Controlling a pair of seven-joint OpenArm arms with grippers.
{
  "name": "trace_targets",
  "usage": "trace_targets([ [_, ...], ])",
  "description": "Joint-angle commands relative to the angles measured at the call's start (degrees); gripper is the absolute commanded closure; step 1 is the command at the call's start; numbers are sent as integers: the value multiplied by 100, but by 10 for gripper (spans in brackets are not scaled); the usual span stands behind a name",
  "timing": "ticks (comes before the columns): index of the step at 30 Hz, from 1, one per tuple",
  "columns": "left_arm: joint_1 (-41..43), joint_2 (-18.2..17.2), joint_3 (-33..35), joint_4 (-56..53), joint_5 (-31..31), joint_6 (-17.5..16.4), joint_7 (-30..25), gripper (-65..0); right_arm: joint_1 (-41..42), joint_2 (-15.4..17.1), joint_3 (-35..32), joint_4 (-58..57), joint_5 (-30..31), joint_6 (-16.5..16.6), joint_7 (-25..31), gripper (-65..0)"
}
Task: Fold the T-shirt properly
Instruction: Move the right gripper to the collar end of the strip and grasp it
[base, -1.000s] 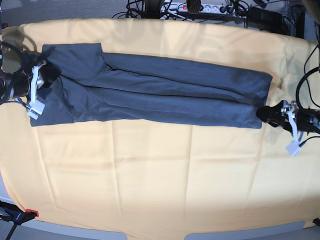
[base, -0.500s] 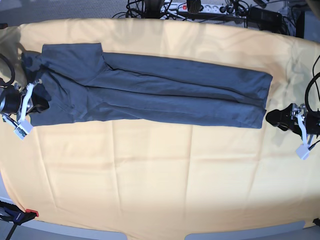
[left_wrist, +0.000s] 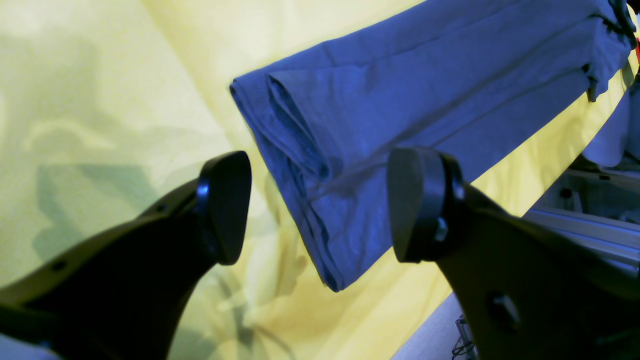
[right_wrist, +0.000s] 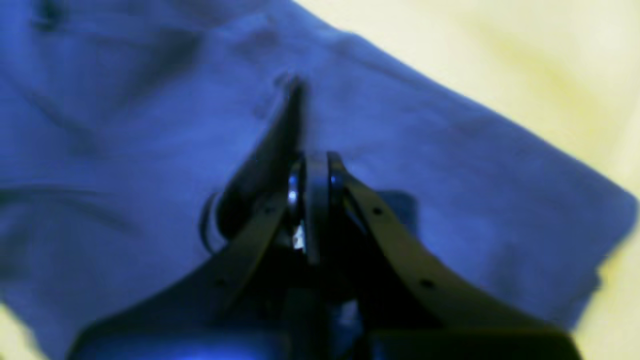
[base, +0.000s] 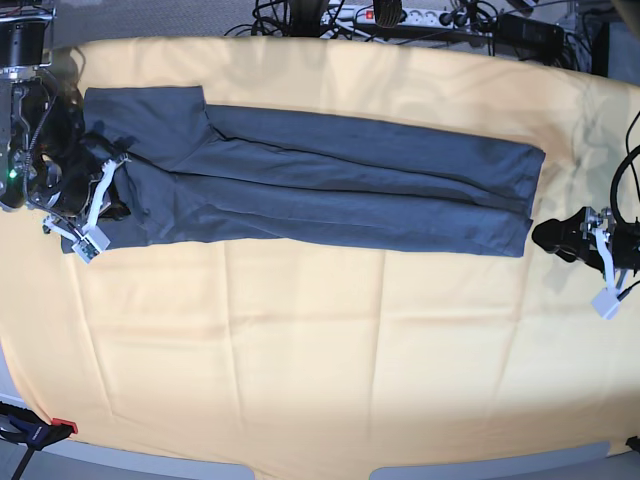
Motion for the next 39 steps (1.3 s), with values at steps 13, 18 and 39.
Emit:
trace_targets([
  [13, -146, -140, -55, 61, -109, -33, -22, -441, 74, 457, 79, 90, 4031, 6, -2720, 0],
  [18, -142, -144, -55, 61, -68, -33, 0, -441, 120, 824, 275, 422, 4031, 6, -2720, 0],
  [39, -164, -125, -55, 61, -94, -31, -4, -441, 90, -612, 350, -752, -83, 6, 221, 0],
])
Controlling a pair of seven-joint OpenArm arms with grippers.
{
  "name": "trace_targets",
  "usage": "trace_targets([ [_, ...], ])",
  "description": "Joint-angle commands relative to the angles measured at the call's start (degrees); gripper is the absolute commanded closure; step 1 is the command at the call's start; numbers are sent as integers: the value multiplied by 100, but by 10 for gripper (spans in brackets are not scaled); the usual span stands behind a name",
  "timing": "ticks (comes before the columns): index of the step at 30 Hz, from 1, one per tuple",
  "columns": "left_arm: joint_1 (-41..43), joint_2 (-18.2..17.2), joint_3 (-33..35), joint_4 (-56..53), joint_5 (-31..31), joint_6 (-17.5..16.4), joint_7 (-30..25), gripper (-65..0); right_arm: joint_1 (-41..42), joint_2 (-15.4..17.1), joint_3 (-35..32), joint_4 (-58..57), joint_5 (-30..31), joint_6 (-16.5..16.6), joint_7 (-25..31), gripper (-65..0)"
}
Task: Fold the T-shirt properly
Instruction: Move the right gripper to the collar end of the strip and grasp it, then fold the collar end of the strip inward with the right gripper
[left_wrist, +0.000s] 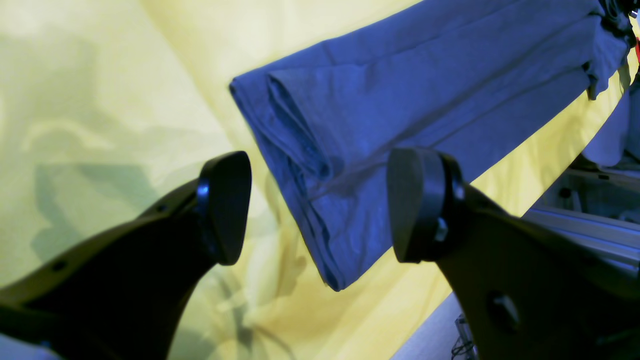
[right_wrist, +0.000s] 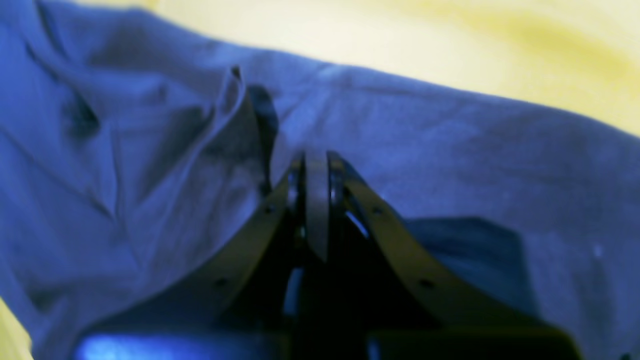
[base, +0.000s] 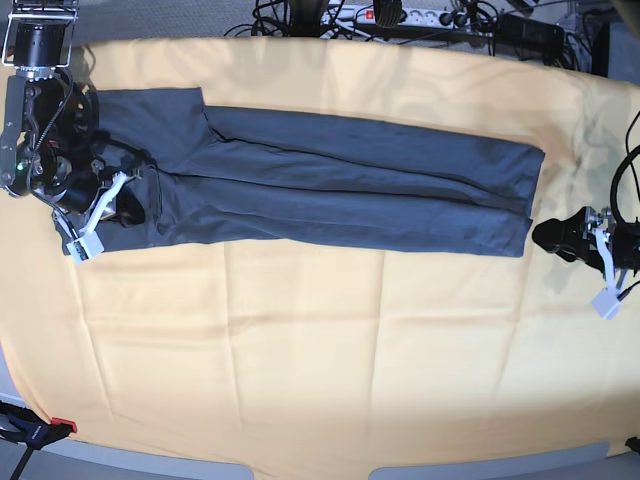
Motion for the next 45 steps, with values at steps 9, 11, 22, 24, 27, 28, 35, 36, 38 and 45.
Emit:
trace_targets([
  [9, -146, -186, -55, 61, -114, -33, -24, -441, 57, 39, -219, 118, 2251, 6, -1950, 0],
  [11, -149, -203, -55, 61, -114, -35, -26, -441, 57, 42, -219, 120, 2935, 6, -2590, 0],
  [22, -146, -247, -55, 61, -70, -33, -20, -441, 59, 608, -122, 1296, 4097, 6, -2985, 0],
  [24, -146, -247, -55, 61, -72, -33, -17, -441, 57, 612, 11, 1390, 4097, 6, -2985, 0],
  [27, -146, -243, -55, 61, -74, -31, -20, -441, 57, 610, 90, 1388, 2461, 6, -1928, 0],
  [28, -146, -243, -55, 61, -74, -33, -20, -441, 55, 597, 90, 1388, 1823, 6, -1416, 0],
  [35, -146, -245, -55, 61, -72, -31, 0, -441, 57, 562, 87, 1325, 350, 6, -444, 0],
  [36, -146, -243, -55, 61, -74, -31, -2, -441, 57, 562, 87, 1325, 313, 6, -437, 0],
  [38, -146, -243, -55, 61, -79, -31, -2, -441, 57, 564, 87, 1325, 46, 6, -225, -56],
  [45, -144, -243, -55, 61, -74, -31, 0, -441, 74, 560, 87, 1248, -732, -1176, 756, -433],
])
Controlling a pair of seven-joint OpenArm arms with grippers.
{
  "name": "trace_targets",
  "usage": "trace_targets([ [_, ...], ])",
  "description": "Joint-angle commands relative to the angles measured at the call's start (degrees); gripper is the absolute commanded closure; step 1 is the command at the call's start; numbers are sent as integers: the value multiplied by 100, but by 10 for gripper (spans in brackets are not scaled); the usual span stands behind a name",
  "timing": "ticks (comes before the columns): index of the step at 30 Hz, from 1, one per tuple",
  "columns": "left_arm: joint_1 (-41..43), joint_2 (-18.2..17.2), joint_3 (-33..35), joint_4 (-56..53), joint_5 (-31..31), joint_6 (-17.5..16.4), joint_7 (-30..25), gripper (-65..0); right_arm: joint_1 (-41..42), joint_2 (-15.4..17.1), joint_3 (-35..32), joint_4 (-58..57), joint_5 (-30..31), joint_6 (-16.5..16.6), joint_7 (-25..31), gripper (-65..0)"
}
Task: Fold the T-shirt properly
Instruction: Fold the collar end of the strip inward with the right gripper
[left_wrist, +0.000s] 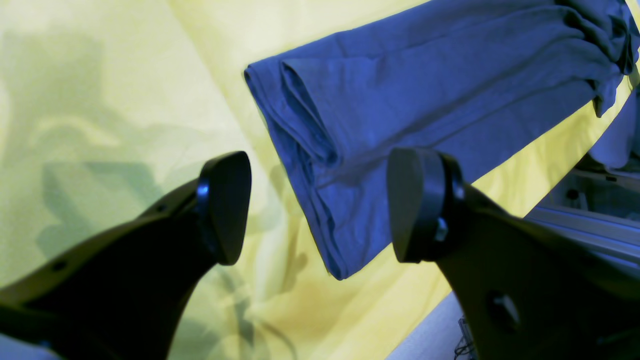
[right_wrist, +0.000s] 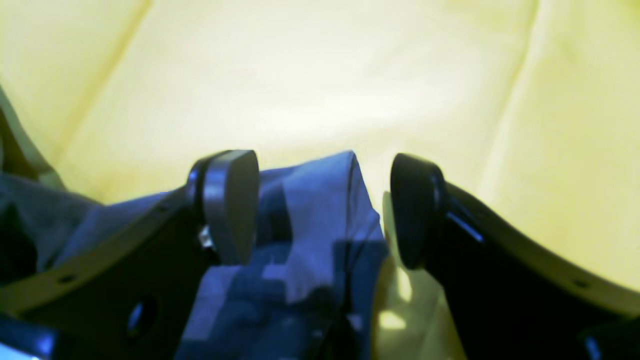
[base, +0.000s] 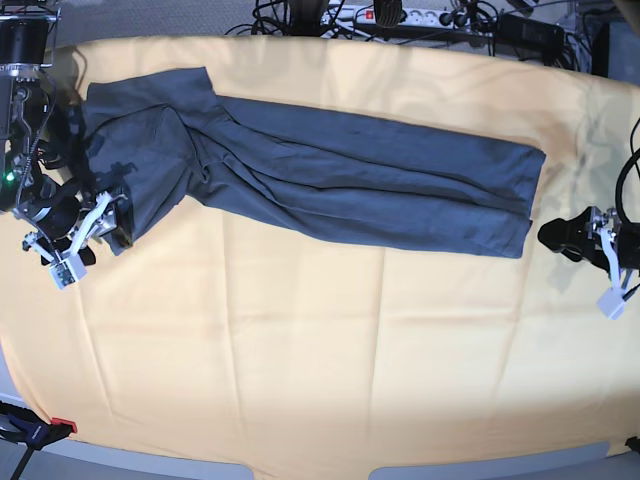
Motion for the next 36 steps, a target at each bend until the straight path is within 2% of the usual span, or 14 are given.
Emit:
trace_targets([
  [1, -144, -142, -55, 57, -92, -31, -2, -441, 111, 98, 61, -22, -4, -72, 151, -433],
  [5, -146, -140, -55, 57, -114, -33, -4, -441, 313, -118, 61, -601, -138, -44, 173, -433],
  [12, -144, -144, -55, 57, -107, -33, -2, -441, 848, -363, 61, -1499, -144, 232, 227, -415],
  [14, -144, -144, -55, 57, -103, -33, -2, -441, 942, -358, 63, -1510, -155, 214, 232, -330],
  [18, -144, -142, -55, 57, -109, -33, -2, -441, 1036, -345, 63, -1510, -210, 223, 232, -7],
  [19, -144, -142, -55, 57, -109, -33, -2, -441, 1034, -343, 63, -1510, -227, 280, 229, 0],
  [23, -146, -144, -55, 57, -107, -33, -4, -441, 1034, -343, 63, -1510, -227, 643, -42, 0],
  [30, -144, -142, -55, 57, -109, -33, -4, -441, 1034, -339, 63, -1510, -103, 647, -136, 0],
  [31, -144, -142, -55, 57, -109, -33, -4, -441, 1034, -339, 63, -1508, -22, 636, -175, -27],
  [34, -144, -142, -55, 57, -107, -33, -4, -441, 1034, -341, 63, -1508, 197, 638, -356, -288],
  [35, -144, -142, -55, 57, -107, -33, -4, -441, 1034, -341, 63, -1510, 254, 638, -415, -352],
  [36, -146, -142, -55, 57, -109, -33, -4, -441, 1034, -343, 63, -1510, 267, 638, -490, -379],
])
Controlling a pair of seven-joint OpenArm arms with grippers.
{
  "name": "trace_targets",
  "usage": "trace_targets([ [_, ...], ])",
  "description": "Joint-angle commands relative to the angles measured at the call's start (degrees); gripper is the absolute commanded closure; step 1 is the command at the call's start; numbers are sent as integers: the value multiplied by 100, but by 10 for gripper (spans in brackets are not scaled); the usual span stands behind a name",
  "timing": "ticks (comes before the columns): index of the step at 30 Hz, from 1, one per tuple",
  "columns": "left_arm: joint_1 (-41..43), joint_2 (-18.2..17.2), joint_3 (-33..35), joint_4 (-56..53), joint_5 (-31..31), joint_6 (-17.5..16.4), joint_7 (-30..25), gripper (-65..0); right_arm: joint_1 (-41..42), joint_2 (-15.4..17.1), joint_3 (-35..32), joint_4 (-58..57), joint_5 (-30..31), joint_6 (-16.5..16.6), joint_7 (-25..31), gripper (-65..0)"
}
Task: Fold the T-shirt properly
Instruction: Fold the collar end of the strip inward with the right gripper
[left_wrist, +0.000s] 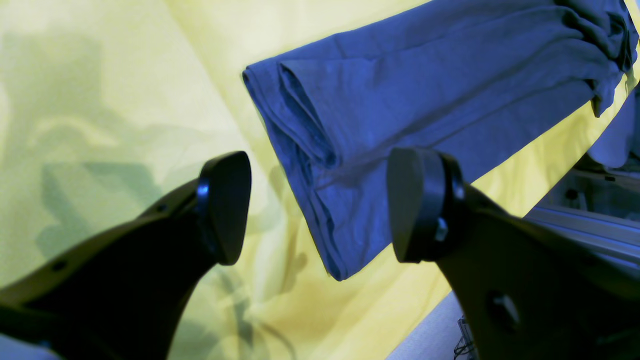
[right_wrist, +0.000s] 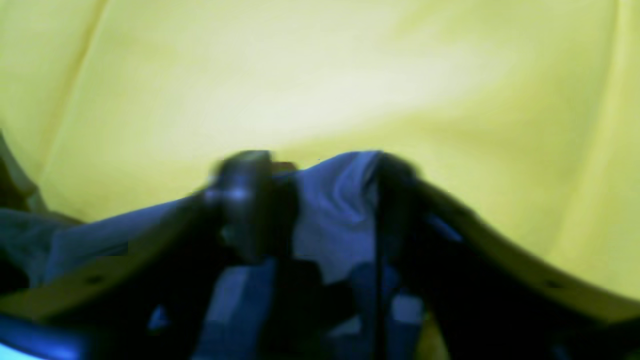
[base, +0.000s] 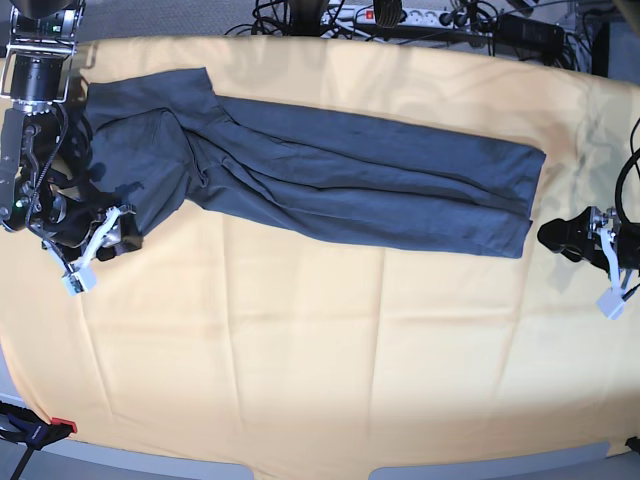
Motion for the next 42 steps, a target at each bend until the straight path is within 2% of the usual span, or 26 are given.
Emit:
trace_targets([
  [1, -146, -142, -55, 57, -92, -33, -9, -441, 122, 118, 57, 70, 94, 13, 37, -379],
  [3, -144, -142, -55, 57, -92, -33, -7, -441, 107, 120, 57, 70, 74, 9, 37, -354],
  [4, -144, -142, -55, 57, -92, -33, -7, -441, 105, 118, 57, 70, 68, 11, 37, -308],
  [8, -144, -142, -55, 57, -92, -33, -7, -441, 107, 120, 57, 70, 52, 31, 61, -9],
  [9, -144, -142, -55, 57, -92, -33, -7, -441, 109, 122, 57, 70, 52, 79, 61, 0],
  [13, -144, -144, -55, 57, -90, -33, -7, -441, 140, 146, 57, 72, 55, 247, 63, 0],
  [16, -144, -144, -55, 57, -87, -33, -7, -441, 155, 254, 57, 72, 52, 173, 63, 0],
  [20, -144, -142, -55, 57, -87, -33, -4, -441, 155, 476, 63, 72, 44, -367, 61, 0],
  [24, -144, -142, -55, 57, -90, -33, -7, -441, 157, 651, 76, 72, -186, -708, 63, 0],
  [28, -146, -142, -55, 57, -90, -33, -7, -441, 155, 658, 101, 72, -570, -949, 74, 0],
  [33, -146, -142, -55, 57, -87, -33, -7, -441, 155, 658, 101, 72, -997, -1569, 286, 0],
  [40, -146, -144, -59, 57, 59, -33, -9, -441, 157, 660, 101, 83, -1008, -1725, 348, 0],
  [41, -144, -142, -87, 57, 57, -33, -9, -441, 188, 658, 101, 85, -970, -1714, 341, -35],
  [42, -144, -142, -142, 57, 59, -33, -9, -441, 219, 658, 101, 85, -975, -1655, 328, -107],
])
